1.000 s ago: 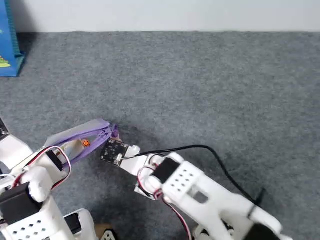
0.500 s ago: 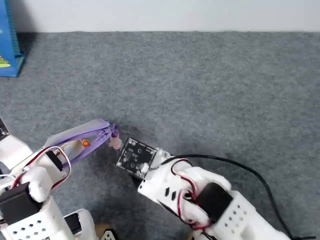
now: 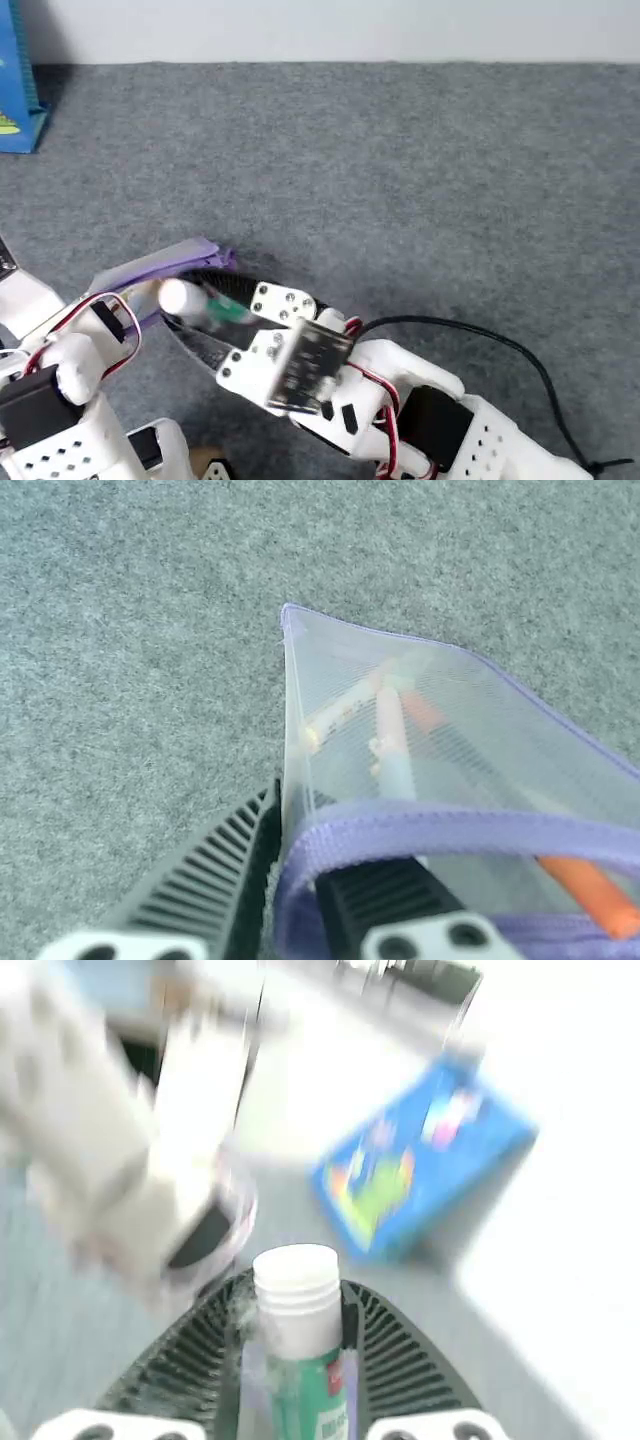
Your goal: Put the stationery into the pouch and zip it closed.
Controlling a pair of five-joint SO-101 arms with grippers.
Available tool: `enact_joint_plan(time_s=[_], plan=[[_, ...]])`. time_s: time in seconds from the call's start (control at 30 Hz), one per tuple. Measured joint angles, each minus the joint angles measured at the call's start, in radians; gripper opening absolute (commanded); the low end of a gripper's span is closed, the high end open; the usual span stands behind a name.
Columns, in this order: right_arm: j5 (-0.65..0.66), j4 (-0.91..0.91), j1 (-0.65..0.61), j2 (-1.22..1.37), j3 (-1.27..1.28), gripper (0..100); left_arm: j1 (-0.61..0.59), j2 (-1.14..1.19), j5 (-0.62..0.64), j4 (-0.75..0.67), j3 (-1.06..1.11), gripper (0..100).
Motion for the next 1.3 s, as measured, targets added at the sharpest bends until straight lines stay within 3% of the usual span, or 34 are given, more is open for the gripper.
enact_joint_plan(time_s=[0.17, 0.43, 0.73, 1.3], plan=[[-0.112, -0.305, -0.002, -0.002, 0.107, 0.8, 0.000, 0.000, 0.000, 0.000, 0.000, 1], [-0.126, -0.701, 0.000, 0.021, 0.285, 0.8, 0.000, 0.000, 0.000, 0.000, 0.000, 1], [-0.137, -0.933, -0.002, 0.264, 0.285, 0.8, 0.000, 0.000, 0.000, 0.000, 0.000, 1], [-0.425, -1.045, 0.078, 0.499, 0.285, 0.8, 0.000, 0.000, 0.000, 0.000, 0.000, 1]])
